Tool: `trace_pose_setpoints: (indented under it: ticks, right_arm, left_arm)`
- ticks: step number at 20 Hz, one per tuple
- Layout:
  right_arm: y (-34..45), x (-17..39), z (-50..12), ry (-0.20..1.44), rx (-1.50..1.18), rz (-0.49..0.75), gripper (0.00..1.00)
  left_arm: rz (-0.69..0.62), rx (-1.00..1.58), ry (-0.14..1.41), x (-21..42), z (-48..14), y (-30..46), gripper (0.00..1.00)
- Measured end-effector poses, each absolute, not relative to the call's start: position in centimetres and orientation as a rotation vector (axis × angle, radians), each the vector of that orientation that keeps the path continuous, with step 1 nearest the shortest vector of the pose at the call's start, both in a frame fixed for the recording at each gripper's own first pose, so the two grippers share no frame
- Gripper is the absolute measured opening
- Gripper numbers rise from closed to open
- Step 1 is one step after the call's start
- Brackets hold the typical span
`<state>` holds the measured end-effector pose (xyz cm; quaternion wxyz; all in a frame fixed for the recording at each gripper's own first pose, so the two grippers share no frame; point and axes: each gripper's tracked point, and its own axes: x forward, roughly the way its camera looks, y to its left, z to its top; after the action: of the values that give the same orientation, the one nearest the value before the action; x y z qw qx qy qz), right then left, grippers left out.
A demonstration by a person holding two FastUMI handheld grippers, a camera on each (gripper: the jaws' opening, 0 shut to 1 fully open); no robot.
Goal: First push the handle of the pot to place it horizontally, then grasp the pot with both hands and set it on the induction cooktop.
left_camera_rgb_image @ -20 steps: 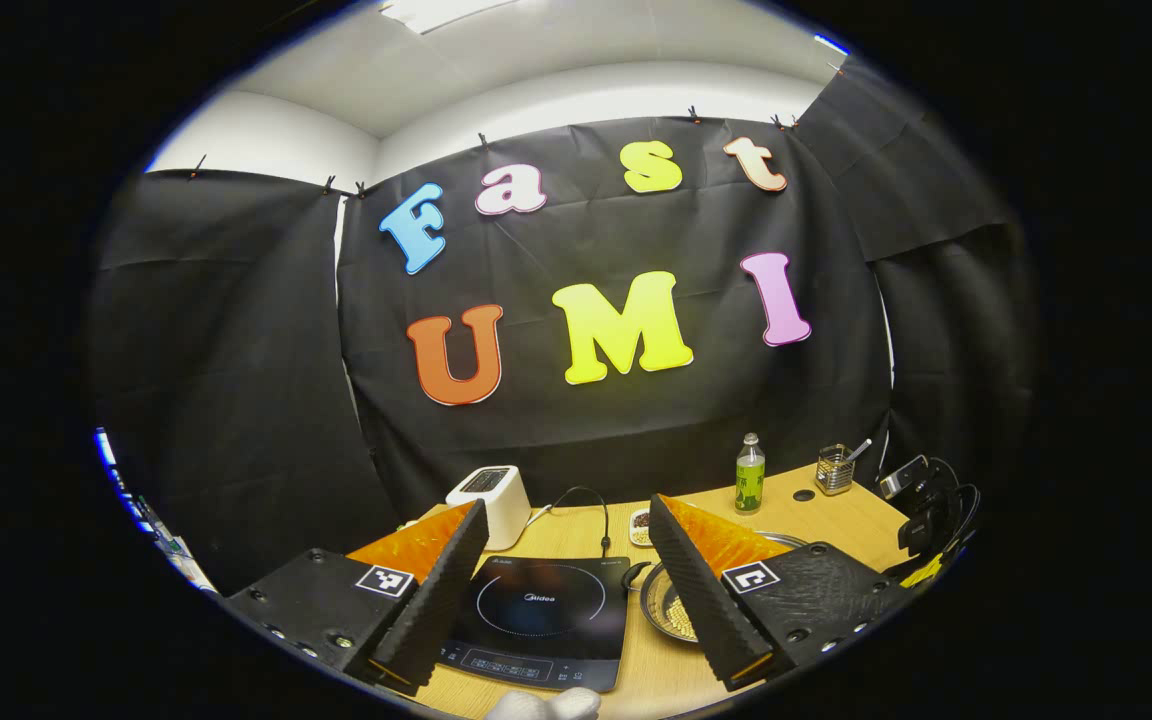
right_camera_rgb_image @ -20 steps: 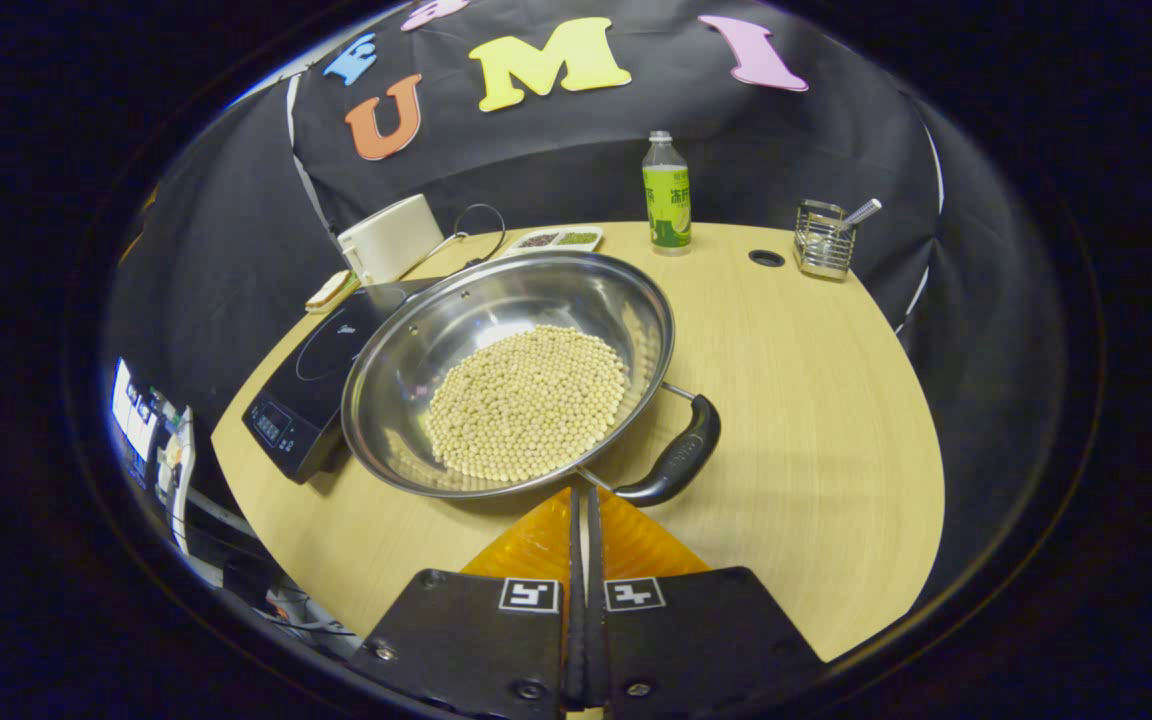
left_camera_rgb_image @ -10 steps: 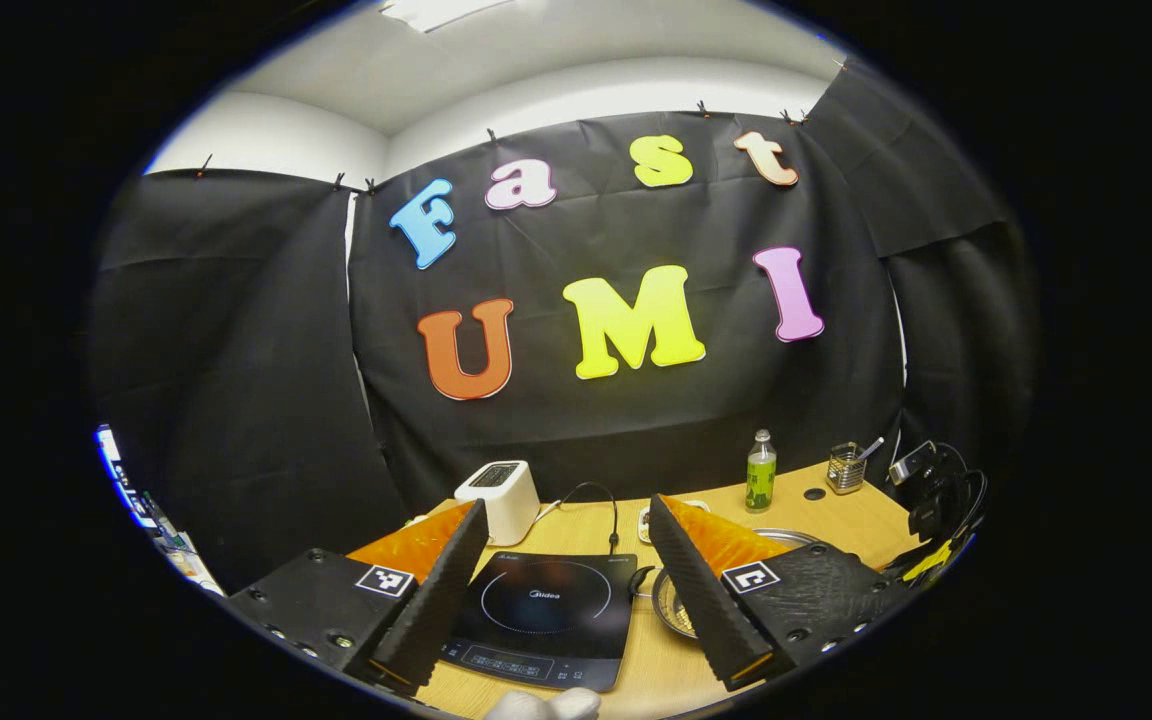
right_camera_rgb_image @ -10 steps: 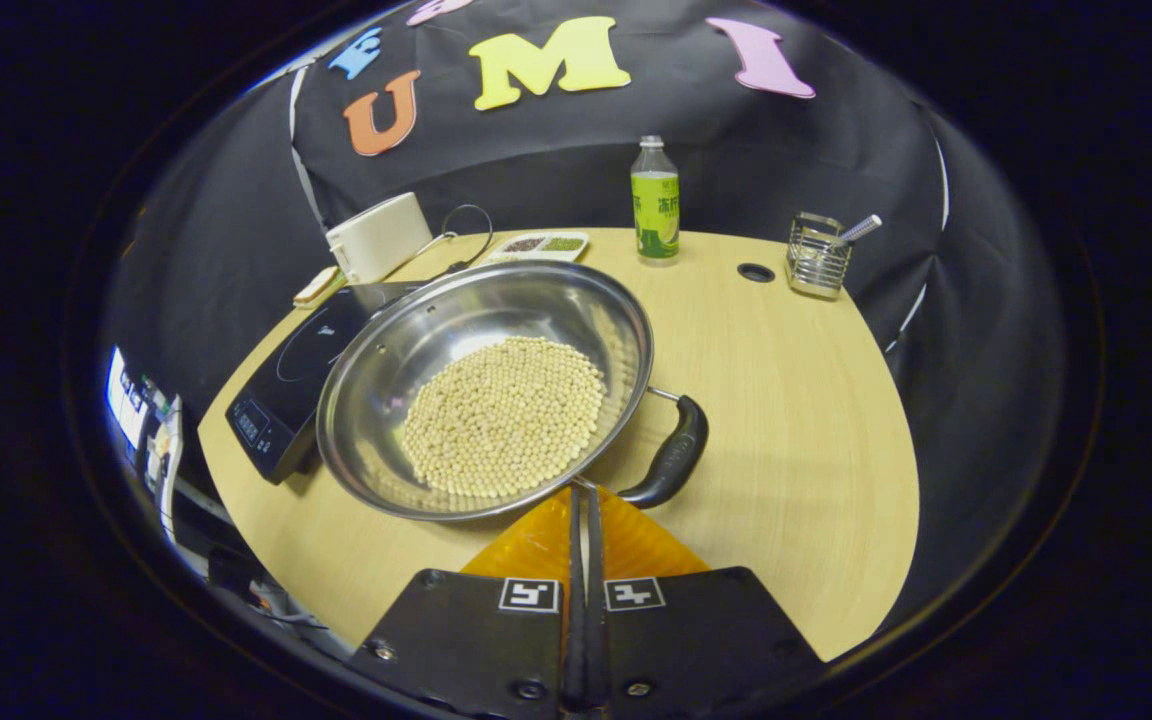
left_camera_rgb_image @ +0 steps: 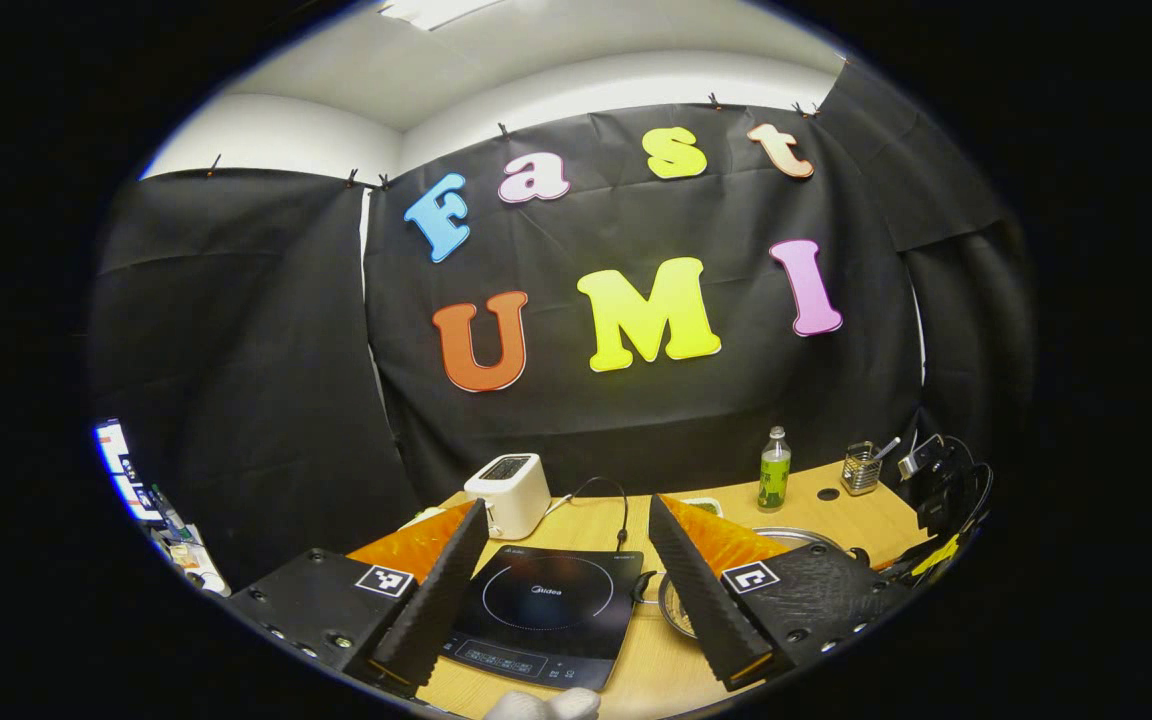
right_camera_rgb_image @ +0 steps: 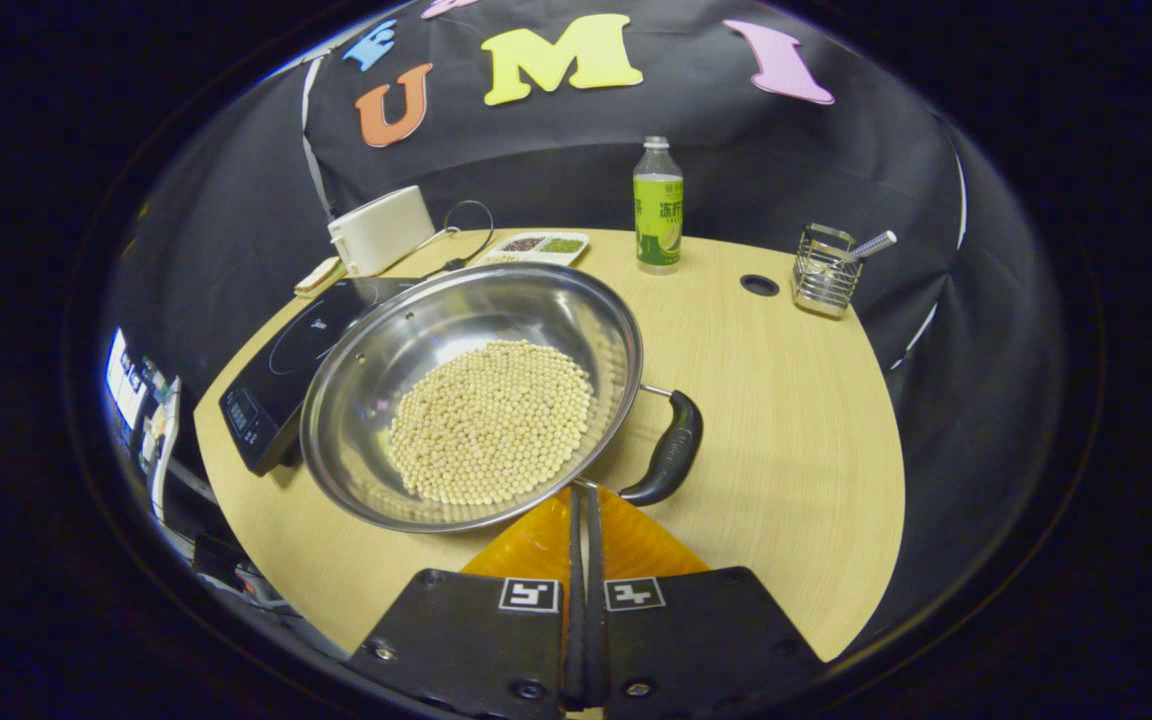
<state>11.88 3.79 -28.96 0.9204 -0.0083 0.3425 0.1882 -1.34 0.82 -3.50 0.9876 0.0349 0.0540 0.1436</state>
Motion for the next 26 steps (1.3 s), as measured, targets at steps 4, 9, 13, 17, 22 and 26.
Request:
trace_pose_setpoints:
  ticks: [4,9,13,17,22,26]
  right_arm:
    - [3.1,13.1,-28.9,0.696,-0.029,0.396,0.04]
    - [2.5,14.4,-28.7,0.691,-0.038,0.407,0.04]
    - [2.1,14.8,-28.7,0.687,-0.047,0.411,0.04]
    - [1.1,14.5,-28.4,0.675,-0.038,0.357,0.01]
    - [-0.4,13.8,-26.3,0.604,-0.030,0.297,0.46]
    - [-0.7,13.6,-24.6,0.557,-0.012,0.264,0.87]
  left_arm:
    - [0.307,0.068,0.121,-0.9,-3.7,0.4,0.96]
    - [0.320,0.075,0.129,-0.2,-3.9,-0.1,0.96]
    - [0.320,0.075,0.133,0.2,-4.3,-0.5,0.96]
    - [0.286,0.048,0.146,0.8,-5.4,-0.8,0.96]
    - [0.257,0.023,0.187,1.8,-8.1,-0.2,0.96]
    - [0.211,0.020,0.245,3.3,-11.4,-0.5,0.96]
